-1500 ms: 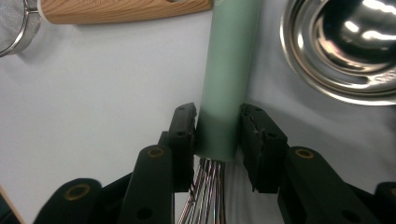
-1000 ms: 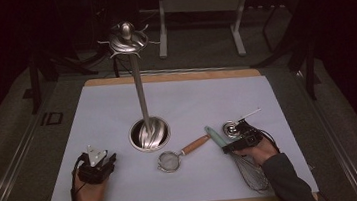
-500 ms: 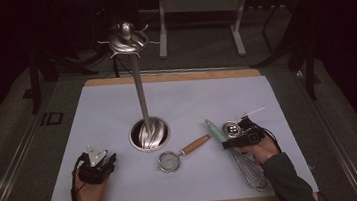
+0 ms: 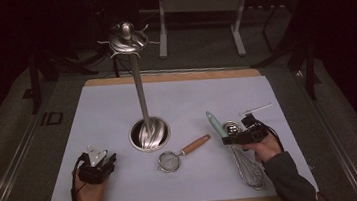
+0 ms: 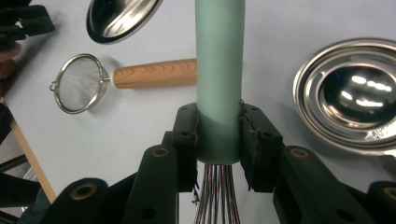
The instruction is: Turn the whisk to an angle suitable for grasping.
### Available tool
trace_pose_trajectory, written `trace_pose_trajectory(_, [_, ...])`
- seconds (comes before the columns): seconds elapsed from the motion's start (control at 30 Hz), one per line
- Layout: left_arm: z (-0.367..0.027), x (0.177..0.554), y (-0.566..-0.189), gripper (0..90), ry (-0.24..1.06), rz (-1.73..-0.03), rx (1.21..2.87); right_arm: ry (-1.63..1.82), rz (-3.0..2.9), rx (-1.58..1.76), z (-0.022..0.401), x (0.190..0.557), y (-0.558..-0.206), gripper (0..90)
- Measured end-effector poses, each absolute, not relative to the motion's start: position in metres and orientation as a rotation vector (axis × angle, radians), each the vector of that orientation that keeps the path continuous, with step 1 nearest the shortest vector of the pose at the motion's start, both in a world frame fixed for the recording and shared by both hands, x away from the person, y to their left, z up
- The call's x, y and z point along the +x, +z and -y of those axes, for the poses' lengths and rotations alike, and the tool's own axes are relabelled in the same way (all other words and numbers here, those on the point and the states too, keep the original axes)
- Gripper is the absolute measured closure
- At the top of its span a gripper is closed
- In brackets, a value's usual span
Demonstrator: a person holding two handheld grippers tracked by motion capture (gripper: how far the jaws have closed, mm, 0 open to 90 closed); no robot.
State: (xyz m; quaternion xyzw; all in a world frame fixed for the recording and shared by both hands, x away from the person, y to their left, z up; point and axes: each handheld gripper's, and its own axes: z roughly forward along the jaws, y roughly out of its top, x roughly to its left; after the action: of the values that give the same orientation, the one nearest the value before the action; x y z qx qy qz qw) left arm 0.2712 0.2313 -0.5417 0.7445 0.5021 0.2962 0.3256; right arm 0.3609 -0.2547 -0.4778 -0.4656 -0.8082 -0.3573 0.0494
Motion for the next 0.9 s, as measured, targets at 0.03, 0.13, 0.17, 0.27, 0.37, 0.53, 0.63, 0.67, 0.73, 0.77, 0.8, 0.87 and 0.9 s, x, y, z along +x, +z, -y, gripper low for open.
trace_pose_trajectory(0.03, [-0.231, 0.271, -0.542, 63.6, 0.776, -1.316, 1.951, -1.098, 2.463, -1.414, 0.255, 0.361, -0.477, 69.5])
trace_pose_trajectory(0.13, [-0.231, 0.271, -0.542, 63.6, 0.776, -1.317, 1.951, -1.128, 2.461, -1.398, 0.254, 0.36, -0.473, 69.5])
trace_pose_trajectory(0.17, [-0.231, 0.271, -0.542, 63.6, 0.776, -1.317, 1.951, -1.142, 2.459, -1.389, 0.254, 0.36, -0.471, 69.5])
trace_pose_trajectory(0.27, [-0.231, 0.271, -0.542, 63.5, 0.777, -1.317, 1.952, -1.164, 2.466, -1.354, 0.252, 0.359, -0.468, 69.4])
trace_pose_trajectory(0.37, [-0.231, 0.271, -0.542, 63.6, 0.778, -1.317, 1.951, -1.178, 2.475, -1.333, 0.249, 0.358, -0.465, 69.5])
trace_pose_trajectory(0.53, [-0.231, 0.271, -0.542, 63.5, 0.775, -1.319, 1.948, -1.216, 2.476, -1.299, 0.245, 0.357, -0.462, 69.5])
trace_pose_trajectory(0.63, [-0.231, 0.271, -0.542, 63.5, 0.773, -1.32, 1.946, -1.224, 2.477, -1.29, 0.243, 0.357, -0.461, 69.5])
trace_pose_trajectory(0.67, [-0.231, 0.271, -0.542, 63.5, 0.774, -1.32, 1.947, -1.229, 2.478, -1.288, 0.242, 0.357, -0.461, 69.5])
trace_pose_trajectory(0.73, [-0.231, 0.271, -0.542, 63.5, 0.774, -1.32, 1.946, -1.235, 2.478, -1.281, 0.241, 0.357, -0.461, 69.5])
trace_pose_trajectory(0.77, [-0.231, 0.271, -0.542, 63.5, 0.774, -1.32, 1.946, -1.24, 2.48, -1.275, 0.24, 0.357, -0.461, 69.5])
trace_pose_trajectory(0.8, [-0.231, 0.271, -0.542, 63.5, 0.774, -1.32, 1.946, -1.241, 2.474, -1.273, 0.239, 0.356, -0.46, 69.5])
trace_pose_trajectory(0.87, [-0.231, 0.271, -0.542, 63.5, 0.775, -1.32, 1.946, -1.251, 2.481, -1.25, 0.238, 0.356, -0.459, 69.5])
trace_pose_trajectory(0.9, [-0.231, 0.271, -0.542, 63.5, 0.775, -1.32, 1.946, -1.253, 2.486, -1.243, 0.237, 0.356, -0.458, 69.5])
